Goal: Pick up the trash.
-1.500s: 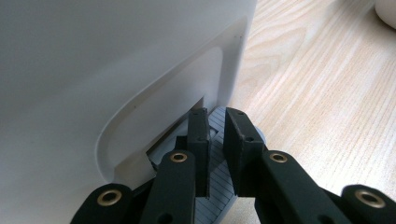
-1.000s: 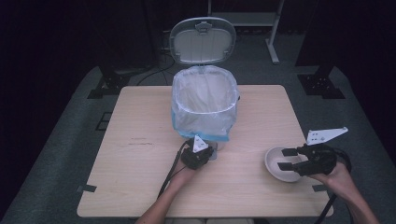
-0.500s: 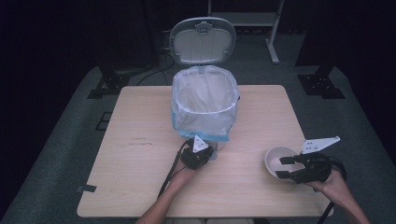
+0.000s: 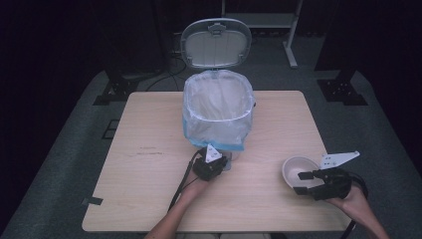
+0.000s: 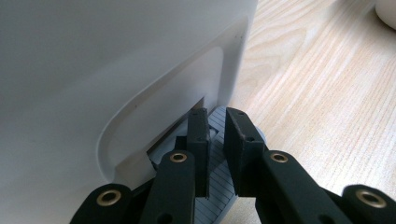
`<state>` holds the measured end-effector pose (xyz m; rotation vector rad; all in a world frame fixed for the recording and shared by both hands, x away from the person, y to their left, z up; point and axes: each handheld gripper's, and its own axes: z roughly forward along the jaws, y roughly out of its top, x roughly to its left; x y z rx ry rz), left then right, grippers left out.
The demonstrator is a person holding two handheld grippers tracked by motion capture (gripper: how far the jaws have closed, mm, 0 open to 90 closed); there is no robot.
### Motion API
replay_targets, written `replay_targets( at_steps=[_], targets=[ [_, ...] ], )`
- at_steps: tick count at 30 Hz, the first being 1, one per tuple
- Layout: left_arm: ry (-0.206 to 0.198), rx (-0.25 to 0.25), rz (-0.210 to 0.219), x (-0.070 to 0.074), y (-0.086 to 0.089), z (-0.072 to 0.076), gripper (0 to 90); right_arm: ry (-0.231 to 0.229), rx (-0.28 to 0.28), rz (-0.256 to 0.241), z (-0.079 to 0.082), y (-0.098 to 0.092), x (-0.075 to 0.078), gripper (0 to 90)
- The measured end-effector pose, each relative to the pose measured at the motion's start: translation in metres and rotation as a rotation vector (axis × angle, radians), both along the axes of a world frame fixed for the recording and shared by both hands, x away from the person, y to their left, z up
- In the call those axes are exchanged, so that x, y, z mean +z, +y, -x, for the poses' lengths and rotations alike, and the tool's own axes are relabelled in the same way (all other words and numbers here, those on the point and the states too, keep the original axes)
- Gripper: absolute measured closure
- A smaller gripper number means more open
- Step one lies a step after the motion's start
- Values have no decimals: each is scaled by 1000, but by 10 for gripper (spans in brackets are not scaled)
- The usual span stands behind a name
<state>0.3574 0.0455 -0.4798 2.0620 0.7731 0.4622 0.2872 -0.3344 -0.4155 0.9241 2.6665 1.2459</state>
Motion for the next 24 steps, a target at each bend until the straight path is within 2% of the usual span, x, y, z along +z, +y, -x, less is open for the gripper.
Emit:
replay_targets(
  at_steps=[7, 9, 16, 24],
  targets=[
    [0, -1, -4, 0, 0, 0, 803, 8, 6, 27, 1, 3, -10, 374],
    [0, -2, -5, 0, 0, 0, 803, 8, 5, 54, 1, 4, -13, 374],
    [0, -2, -5, 0, 0, 0, 803, 26, 11, 68, 0, 6, -19, 378],
    [1, -2, -4, 0, 0, 0, 803, 23, 10, 96, 1, 7, -26, 432]
  ],
)
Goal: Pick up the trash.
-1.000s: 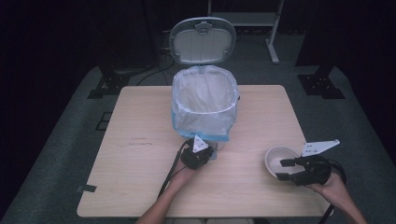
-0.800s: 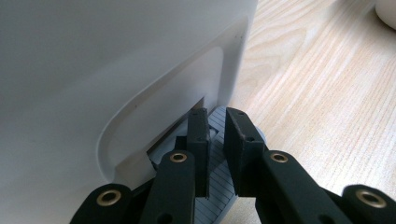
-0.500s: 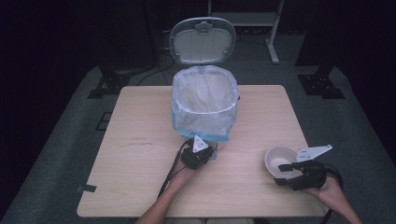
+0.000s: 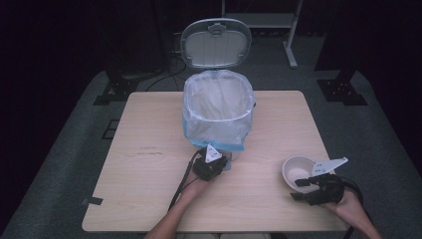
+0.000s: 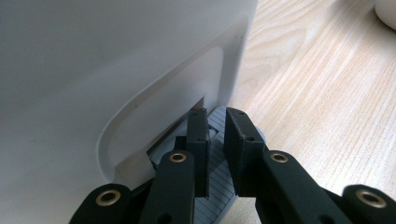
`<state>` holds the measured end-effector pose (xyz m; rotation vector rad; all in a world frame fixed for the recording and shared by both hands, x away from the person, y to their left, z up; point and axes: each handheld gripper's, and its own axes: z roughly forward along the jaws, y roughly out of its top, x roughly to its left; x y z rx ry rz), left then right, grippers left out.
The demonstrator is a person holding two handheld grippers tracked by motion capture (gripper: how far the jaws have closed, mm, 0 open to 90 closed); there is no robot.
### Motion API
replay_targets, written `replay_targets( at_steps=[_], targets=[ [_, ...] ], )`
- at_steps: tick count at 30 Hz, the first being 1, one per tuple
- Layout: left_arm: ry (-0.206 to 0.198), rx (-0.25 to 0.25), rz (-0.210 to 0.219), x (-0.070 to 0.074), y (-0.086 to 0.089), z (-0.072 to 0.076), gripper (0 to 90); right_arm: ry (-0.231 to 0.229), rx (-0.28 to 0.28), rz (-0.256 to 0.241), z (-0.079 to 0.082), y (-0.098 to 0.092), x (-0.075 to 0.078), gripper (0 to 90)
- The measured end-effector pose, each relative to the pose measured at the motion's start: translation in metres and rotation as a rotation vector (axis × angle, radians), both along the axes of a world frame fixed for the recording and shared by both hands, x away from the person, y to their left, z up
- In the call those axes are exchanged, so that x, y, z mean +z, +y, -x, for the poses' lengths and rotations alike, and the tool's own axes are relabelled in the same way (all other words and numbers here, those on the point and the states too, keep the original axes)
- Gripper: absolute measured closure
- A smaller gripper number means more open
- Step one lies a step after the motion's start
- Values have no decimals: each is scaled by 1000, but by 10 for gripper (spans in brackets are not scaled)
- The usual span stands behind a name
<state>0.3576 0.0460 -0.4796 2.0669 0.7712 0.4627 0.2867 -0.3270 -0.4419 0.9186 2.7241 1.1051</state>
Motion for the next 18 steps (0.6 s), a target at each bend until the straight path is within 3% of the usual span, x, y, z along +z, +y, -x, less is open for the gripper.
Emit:
replay_targets(
  at_steps=[12, 18],
  targets=[
    [0, 1, 0, 0, 0, 0, 802, -32, 9, 68, -1, 7, -4, 598],
    [2, 1, 1, 0, 0, 0, 801, -40, 8, 78, -2, 8, -5, 668]
  ],
)
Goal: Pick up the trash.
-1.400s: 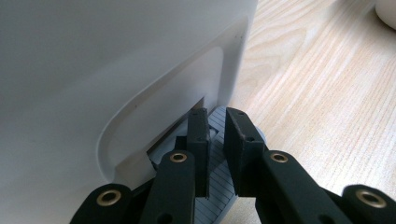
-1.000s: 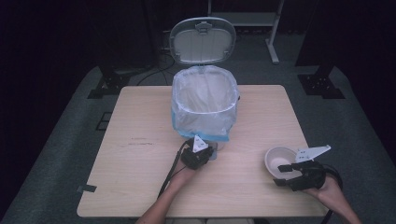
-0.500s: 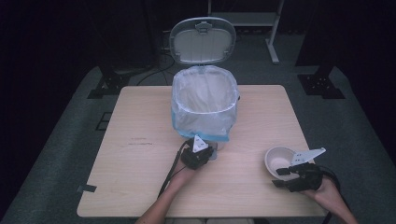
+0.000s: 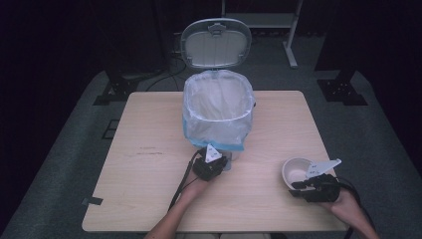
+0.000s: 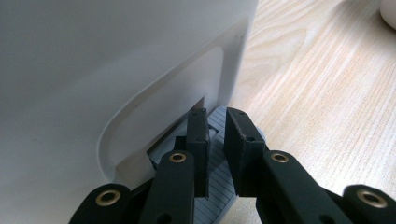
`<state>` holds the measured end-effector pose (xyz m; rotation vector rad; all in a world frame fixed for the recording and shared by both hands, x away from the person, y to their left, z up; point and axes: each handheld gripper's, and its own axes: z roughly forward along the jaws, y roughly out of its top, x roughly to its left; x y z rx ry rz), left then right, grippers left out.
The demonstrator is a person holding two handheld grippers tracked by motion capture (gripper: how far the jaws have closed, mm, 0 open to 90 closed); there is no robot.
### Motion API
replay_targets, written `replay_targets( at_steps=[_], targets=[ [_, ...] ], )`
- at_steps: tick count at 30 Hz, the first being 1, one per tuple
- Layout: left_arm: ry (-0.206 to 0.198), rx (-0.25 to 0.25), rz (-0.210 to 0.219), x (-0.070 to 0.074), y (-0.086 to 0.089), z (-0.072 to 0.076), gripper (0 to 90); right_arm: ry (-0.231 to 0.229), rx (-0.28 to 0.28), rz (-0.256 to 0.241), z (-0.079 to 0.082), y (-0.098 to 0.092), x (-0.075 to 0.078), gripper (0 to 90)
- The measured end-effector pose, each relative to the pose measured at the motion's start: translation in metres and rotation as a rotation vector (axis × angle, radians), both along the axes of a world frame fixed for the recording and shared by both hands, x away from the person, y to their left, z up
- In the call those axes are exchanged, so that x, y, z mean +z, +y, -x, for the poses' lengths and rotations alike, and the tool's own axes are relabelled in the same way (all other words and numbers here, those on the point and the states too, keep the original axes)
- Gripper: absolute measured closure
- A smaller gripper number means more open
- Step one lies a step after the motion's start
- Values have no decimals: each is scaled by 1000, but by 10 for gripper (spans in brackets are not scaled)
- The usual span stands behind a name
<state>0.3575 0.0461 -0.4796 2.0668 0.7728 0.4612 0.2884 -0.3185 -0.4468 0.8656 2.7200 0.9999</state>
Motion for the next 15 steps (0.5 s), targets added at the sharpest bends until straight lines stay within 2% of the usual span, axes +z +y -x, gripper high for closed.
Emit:
replay_targets(
  at_steps=[7, 15],
  targets=[
    [0, 0, 1, 0, 0, 0, 801, -14, -12, -16, 1, -2, 4, 708],
    [1, 1, 5, 0, 0, 0, 801, -43, -25, -32, 0, -3, 18, 766]
  ],
)
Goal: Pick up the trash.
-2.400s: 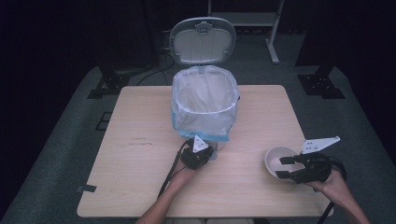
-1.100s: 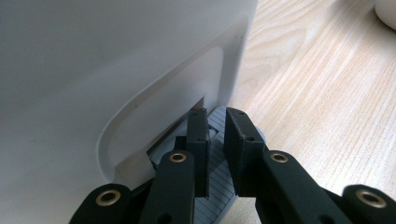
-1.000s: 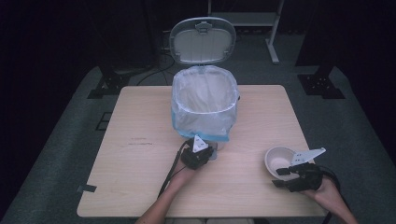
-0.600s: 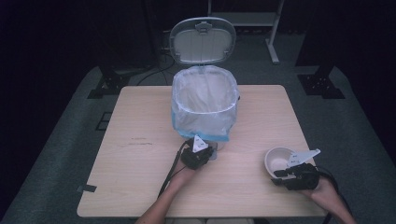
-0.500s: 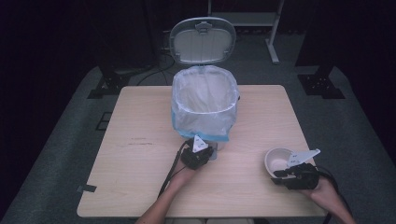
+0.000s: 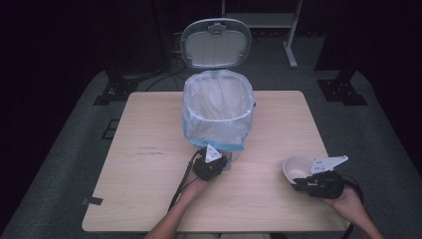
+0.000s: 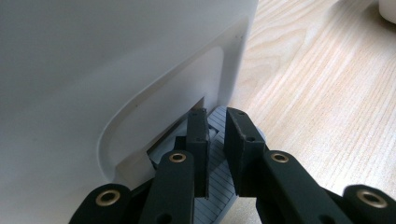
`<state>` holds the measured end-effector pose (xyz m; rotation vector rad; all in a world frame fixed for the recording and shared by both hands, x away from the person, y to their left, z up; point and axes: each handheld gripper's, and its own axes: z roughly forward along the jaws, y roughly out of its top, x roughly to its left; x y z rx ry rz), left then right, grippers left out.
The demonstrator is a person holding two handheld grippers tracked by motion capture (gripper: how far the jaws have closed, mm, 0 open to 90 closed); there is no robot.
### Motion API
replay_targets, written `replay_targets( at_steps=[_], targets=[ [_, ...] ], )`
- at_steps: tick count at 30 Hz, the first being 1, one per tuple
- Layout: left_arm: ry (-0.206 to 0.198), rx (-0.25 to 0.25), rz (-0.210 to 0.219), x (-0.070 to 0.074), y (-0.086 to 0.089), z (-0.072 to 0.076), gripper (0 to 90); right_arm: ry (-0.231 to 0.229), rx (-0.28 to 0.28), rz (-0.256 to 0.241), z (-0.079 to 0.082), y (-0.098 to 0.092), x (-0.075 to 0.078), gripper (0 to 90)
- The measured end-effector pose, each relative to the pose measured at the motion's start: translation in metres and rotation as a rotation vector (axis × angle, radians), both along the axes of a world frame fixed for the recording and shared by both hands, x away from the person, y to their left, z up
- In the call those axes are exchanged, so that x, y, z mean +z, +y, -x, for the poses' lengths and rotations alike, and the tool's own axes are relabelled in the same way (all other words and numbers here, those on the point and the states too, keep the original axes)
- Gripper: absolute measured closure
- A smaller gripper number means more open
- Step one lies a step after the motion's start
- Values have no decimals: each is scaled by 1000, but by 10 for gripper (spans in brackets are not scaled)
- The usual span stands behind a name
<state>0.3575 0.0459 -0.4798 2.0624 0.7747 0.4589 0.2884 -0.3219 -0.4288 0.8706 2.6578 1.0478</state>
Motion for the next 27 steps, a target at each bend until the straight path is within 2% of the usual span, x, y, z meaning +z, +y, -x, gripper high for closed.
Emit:
replay_targets(
  at_steps=[10, 19, 27],
  targets=[
    [2, -1, 2, 0, 0, 0, 797, -21, -12, -9, -2, 2, 17, 813],
    [3, -1, 2, 0, 0, 0, 795, -23, -17, -52, -5, 1, 30, 829],
    [2, -1, 5, 0, 0, 0, 794, -37, -17, -91, -9, 2, 49, 834]
  ],
)
